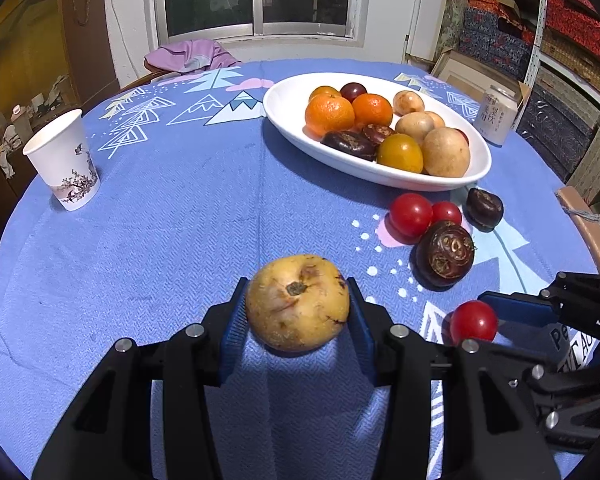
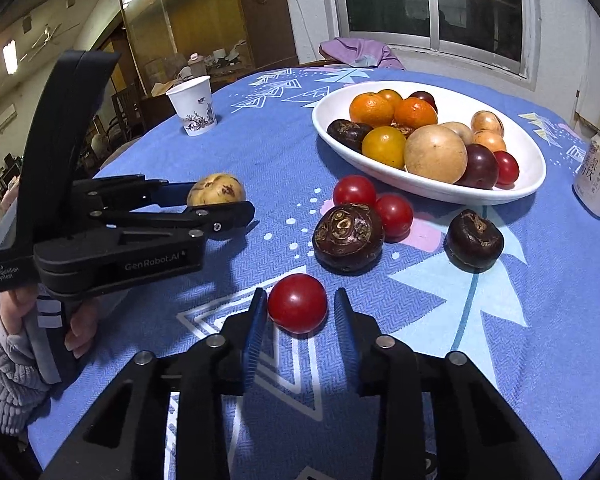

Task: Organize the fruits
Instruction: 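Grasp the pale yellow fruit with the left tool while the right tool grasps a red tomato, then carry both fruits over the white plate and open both tools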

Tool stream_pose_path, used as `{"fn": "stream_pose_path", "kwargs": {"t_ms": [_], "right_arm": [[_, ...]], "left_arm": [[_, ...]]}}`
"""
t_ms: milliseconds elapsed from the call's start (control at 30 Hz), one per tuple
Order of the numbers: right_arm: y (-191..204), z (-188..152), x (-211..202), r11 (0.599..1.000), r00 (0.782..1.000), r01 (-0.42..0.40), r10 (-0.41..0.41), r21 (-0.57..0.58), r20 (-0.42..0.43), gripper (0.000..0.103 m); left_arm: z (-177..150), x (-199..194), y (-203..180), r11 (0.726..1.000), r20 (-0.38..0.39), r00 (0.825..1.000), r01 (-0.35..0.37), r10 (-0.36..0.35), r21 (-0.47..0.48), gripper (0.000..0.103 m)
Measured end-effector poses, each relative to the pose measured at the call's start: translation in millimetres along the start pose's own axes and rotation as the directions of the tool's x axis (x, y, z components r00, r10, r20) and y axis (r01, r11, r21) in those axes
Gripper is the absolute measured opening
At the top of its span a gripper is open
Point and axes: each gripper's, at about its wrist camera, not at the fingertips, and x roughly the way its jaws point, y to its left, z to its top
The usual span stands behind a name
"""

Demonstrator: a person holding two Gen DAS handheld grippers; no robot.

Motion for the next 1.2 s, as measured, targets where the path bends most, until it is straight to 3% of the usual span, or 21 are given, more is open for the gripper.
{"fn": "stream_pose_path", "kwargs": {"t_ms": [367,533,733,900,1067,1200], "right_arm": [[-2,2,-5,1.000,1.000,-0.009,0.009,0.017,0.021,0.030],[-17,11,-30,0.998,0.994,-0.020,0.013,0.067,0.105,0.030],[-66,33,-70,0.976,0.972,-0.036,-0.016,0.213,0.235,0.030],[-104,67,-83,0.949,0.958,-0.041,-0.052,0.312,0.282,0.030],[-127,107,-65,0.932,0.955,-0.051,-0.060,0.360,0.291,0.030],[-141,126,-26,0.914,0.968,-0.072,-0.032,0.399,0.250,0.030]], "left_arm": [[0,-1,0,1.000,0.009,1.000,-0.005,0.005,0.004,0.046],[7,-15,-1,1.000,0.051,0.998,0.030,-0.030,-0.006,0.046],[51,-31,-9,0.998,0.106,0.992,0.068,-0.067,-0.005,0.046],[97,-34,-26,0.995,0.160,0.982,0.099,-0.098,0.003,0.046],[134,-10,-25,0.990,0.163,0.980,0.128,-0.118,-0.056,0.046],[148,14,-19,0.992,0.157,0.984,0.098,-0.086,-0.073,0.046]]}}
